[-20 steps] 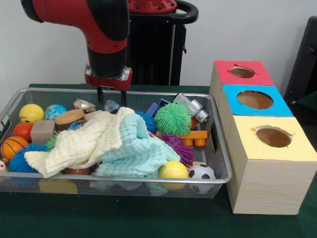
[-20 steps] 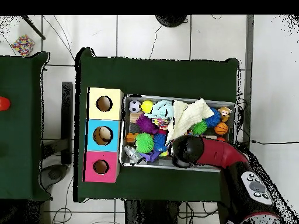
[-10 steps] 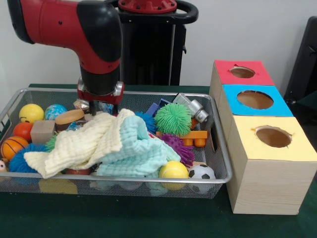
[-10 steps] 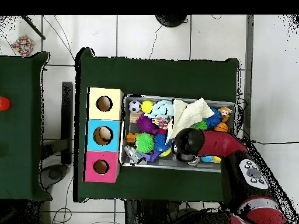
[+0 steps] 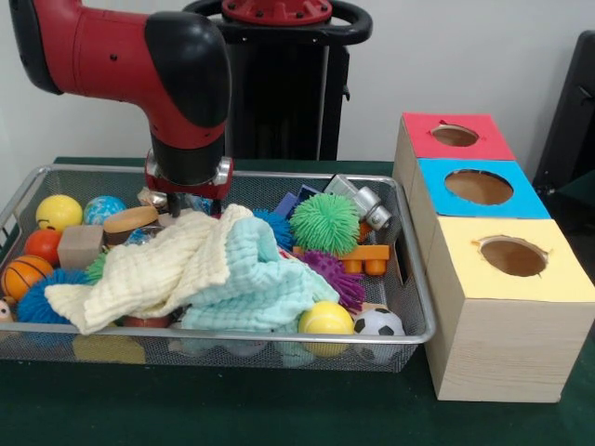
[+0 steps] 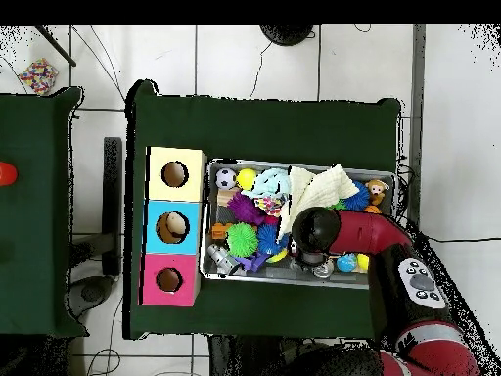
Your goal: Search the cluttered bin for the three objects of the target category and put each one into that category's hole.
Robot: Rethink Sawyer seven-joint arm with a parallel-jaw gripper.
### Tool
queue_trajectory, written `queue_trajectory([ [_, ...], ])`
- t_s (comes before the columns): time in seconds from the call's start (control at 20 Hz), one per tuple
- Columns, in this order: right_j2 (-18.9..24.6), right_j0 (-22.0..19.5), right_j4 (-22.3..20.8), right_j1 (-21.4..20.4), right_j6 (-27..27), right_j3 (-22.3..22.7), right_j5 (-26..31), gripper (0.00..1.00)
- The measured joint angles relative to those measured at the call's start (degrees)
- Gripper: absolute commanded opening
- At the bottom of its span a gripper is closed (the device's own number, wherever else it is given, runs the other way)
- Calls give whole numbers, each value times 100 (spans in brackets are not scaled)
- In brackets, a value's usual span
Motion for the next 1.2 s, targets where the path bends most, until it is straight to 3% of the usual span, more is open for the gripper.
queue_trajectory([
  [0.55,79,-31,-86,-5,-1,-41,122,100],
  [1.2,484,-313,-109,-242,-168,-402,998,100],
])
